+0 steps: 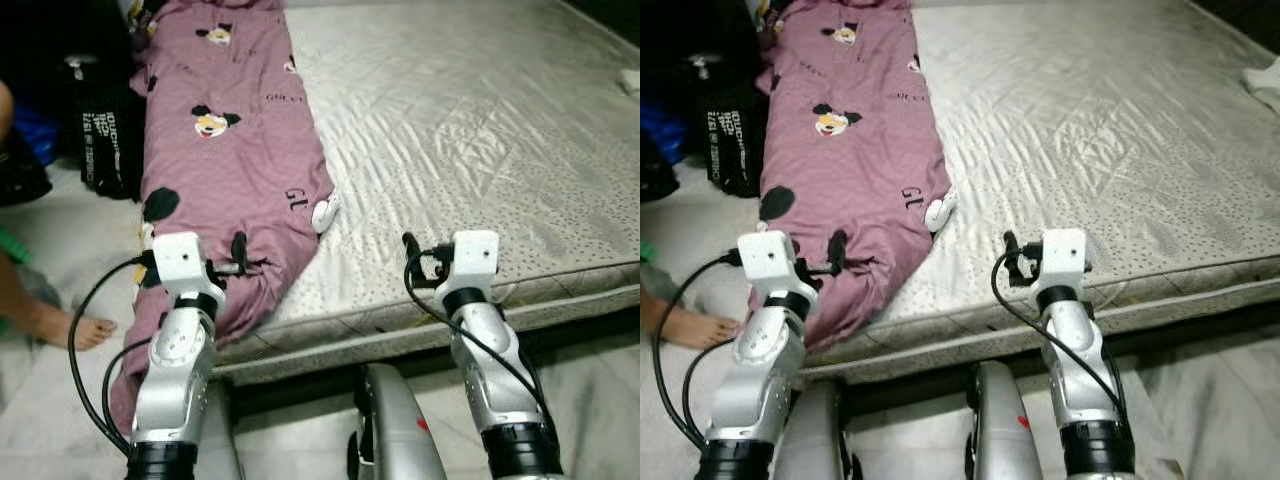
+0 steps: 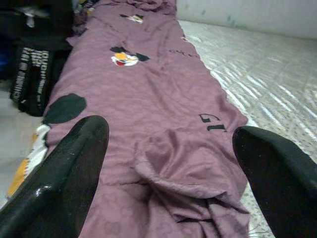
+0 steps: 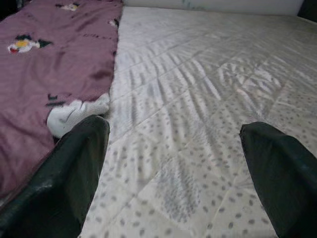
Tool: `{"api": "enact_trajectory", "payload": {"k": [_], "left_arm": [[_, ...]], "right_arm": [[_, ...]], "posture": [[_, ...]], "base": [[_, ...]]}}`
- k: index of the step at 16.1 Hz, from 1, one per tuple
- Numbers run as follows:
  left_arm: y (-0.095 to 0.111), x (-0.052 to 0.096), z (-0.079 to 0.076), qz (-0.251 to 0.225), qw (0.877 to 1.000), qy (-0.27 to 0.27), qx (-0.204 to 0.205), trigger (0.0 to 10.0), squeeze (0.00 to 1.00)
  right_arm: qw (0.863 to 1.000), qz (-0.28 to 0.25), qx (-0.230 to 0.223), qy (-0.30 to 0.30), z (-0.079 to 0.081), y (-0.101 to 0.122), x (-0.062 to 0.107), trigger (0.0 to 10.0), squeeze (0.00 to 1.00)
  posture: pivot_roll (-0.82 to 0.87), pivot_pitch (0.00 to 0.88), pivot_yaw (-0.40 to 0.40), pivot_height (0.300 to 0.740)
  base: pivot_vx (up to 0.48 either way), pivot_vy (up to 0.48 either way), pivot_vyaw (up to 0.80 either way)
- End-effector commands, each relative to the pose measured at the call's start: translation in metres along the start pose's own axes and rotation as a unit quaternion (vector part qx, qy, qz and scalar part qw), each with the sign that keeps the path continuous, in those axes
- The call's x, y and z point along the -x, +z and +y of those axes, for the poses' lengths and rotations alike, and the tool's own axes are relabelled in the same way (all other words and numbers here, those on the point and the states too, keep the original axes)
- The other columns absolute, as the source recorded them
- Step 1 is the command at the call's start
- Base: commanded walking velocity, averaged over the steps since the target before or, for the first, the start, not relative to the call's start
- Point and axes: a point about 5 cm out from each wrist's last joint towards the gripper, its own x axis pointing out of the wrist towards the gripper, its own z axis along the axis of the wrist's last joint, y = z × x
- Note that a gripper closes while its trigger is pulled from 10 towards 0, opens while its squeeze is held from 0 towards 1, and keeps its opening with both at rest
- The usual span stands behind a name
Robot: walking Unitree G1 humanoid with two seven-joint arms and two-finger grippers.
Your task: Clean up the room
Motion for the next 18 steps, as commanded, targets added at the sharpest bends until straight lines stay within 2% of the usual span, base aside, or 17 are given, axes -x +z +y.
{"api": "enact_trajectory", "payload": {"k": [1,3,5,8,10,12,15,18], "left_arm": [[0.001,-0.002,0.005,-0.003,1.0,0.014,-0.005,10.0,0.0],[0.002,-0.001,0.015,-0.008,0.999,0.05,-0.011,10.0,0.0],[-0.005,0.001,0.026,0.008,0.996,0.087,-0.007,10.0,0.0],[-0.013,-0.005,0.029,0.025,0.995,0.101,-0.006,10.0,0.0],[-0.014,-0.022,0.027,0.036,0.994,0.107,-0.001,10.0,0.0],[-0.014,-0.034,0.027,0.045,0.993,0.11,0.003,10.0,0.0],[-0.012,-0.052,0.015,0.057,0.995,0.08,-0.006,10.0,0.0],[-0.022,-0.06,-0.016,0.083,0.996,0.009,-0.023,10.0,0.0]], "right_arm": [[1.0,-0.002,-0.002,-0.002,-0.005,0.001,-0.001,10.0,0.0],[1.0,0.002,0.008,0.002,-0.008,0.0,0.002,10.0,0.0],[1.0,0.014,0.024,-0.008,-0.017,-0.004,0.008,10.0,0.0],[0.998,0.031,0.038,-0.028,-0.034,-0.008,0.021,10.0,0.0],[0.996,0.045,0.057,-0.043,-0.05,-0.01,0.036,10.0,0.0],[0.995,0.05,0.065,-0.053,-0.058,-0.01,0.044,10.0,0.0],[0.994,0.056,0.068,-0.064,-0.062,-0.01,0.051,10.0,0.0],[0.993,0.062,0.07,-0.069,-0.062,-0.009,0.052,10.0,0.0]], "posture": [[0.01,0.107,-0.032,0.555],[0.01,0.122,-0.036,0.535],[0.0,0.141,-0.035,0.522],[-0.04,0.175,-0.041,0.522],[-0.08,0.227,-0.056,0.522],[-0.1,0.237,-0.053,0.522],[-0.12,0.249,-0.041,0.522],[-0.13,0.248,-0.029,0.522]], "base": [[0.0,0.0,0.0],[0.0,0.0,0.0],[0.0,0.0,0.0],[0.0,0.0,0.0],[0.0,0.0,0.0],[0.0,0.0,0.0],[0.0,0.0,0.0],[0.0,0.0,0.0]]}}
